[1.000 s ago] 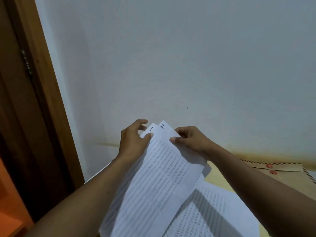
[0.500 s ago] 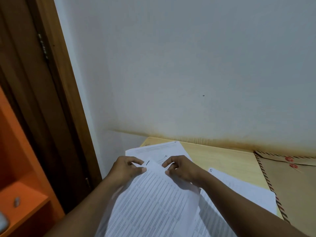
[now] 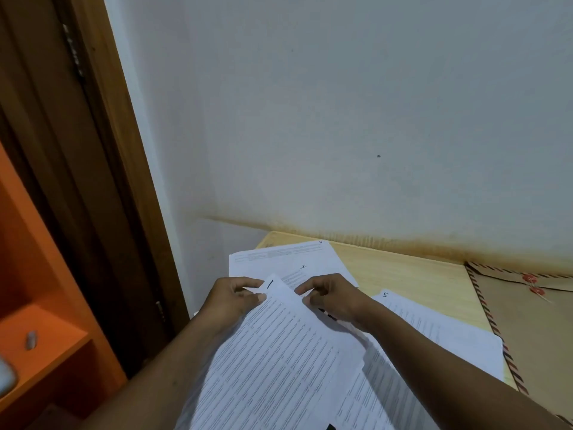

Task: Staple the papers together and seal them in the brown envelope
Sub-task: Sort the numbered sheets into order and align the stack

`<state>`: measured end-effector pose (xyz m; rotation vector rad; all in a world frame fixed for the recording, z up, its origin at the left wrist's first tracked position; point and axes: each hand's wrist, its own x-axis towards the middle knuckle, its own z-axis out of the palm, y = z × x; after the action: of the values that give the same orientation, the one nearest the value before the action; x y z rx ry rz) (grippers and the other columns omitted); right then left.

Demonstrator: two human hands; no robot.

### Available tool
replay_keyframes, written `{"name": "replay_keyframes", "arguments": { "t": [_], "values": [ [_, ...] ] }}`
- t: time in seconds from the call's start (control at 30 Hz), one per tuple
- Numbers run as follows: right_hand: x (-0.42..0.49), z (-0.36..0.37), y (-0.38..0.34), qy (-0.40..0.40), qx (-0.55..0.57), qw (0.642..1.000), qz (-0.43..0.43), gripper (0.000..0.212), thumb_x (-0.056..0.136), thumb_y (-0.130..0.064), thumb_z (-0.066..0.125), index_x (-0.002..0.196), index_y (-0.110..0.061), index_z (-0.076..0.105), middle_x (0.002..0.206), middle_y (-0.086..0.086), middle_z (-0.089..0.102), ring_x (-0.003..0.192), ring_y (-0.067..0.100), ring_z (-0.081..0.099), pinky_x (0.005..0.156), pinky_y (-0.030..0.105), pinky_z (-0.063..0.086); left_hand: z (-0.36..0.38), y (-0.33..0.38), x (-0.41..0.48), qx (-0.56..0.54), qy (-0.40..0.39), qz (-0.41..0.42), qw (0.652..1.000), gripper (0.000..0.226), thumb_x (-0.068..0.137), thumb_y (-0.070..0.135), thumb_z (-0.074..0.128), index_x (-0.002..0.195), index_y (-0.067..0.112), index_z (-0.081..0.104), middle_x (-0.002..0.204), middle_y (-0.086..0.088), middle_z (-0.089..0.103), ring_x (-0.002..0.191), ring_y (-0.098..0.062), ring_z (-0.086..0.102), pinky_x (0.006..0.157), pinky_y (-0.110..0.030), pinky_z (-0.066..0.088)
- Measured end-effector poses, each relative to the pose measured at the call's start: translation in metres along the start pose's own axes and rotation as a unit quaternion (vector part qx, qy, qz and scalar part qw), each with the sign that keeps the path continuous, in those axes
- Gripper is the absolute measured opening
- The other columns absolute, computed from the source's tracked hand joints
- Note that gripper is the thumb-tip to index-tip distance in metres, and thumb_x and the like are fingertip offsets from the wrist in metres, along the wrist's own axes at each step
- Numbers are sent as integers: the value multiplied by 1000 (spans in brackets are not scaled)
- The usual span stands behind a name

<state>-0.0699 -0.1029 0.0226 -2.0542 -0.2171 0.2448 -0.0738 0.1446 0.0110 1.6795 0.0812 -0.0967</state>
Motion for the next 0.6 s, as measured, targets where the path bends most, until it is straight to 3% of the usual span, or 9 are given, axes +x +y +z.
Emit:
{"name": "replay_keyframes", "arguments": {
  "t": [0.1,0.17,0.23,0.37,0.4,0.5,0.6],
  "values": [
    [-1,-13,4,14,-75,997,-9,24,94,-5,54,104,-15,73,78,0,72,62,8,62,56,23,49,1,-2,3,13,9,3,1000,26,75,4,90,96,16,83,90,-28,76,91,-42,77,97,-56,58],
    [-3,-24,8,19,-184,982,-42,25,89,-5,56,103,-18,73,91,-1,75,73,1,65,71,23,51,0,-1,3,18,12,10,1000,26,74,5,91,94,19,83,89,-29,75,90,-42,76,96,-54,59],
    [-6,-31,15,-10,-249,968,-42,24,86,-8,65,104,-21,73,100,-6,73,86,4,66,81,24,51,0,0,4,25,7,16,1000,26,75,4,90,97,17,83,87,-25,76,90,-40,77,95,-50,60],
    [-13,-28,28,-33,-299,953,-30,31,81,-21,77,110,-28,72,116,-7,68,108,14,61,90,29,50,2,2,3,50,-7,0,999,25,81,-3,82,104,6,78,75,-14,73,68,-17,77,64,-21,60],
    [-13,-27,30,-25,-302,952,-37,32,80,-22,79,111,-27,72,116,-7,67,109,13,58,91,29,48,1,1,2,57,-11,-9,998,24,83,-3,81,104,7,78,74,-13,74,68,-16,77,63,-21,60],
    [-9,-28,32,-22,-309,949,-55,33,77,-26,83,108,-25,73,100,-11,65,99,12,60,86,29,49,-5,-2,4,81,-25,-31,996,21,84,0,81,102,11,80,93,-20,79,87,-29,79,88,-39,62],
    [-6,-30,31,-40,-305,950,-47,38,74,-32,85,109,-29,72,96,-12,63,94,12,61,84,28,51,-9,-5,5,85,-17,-39,996,19,83,-2,81,98,11,81,93,-20,79,90,-32,78,90,-40,61]
  ]
}}
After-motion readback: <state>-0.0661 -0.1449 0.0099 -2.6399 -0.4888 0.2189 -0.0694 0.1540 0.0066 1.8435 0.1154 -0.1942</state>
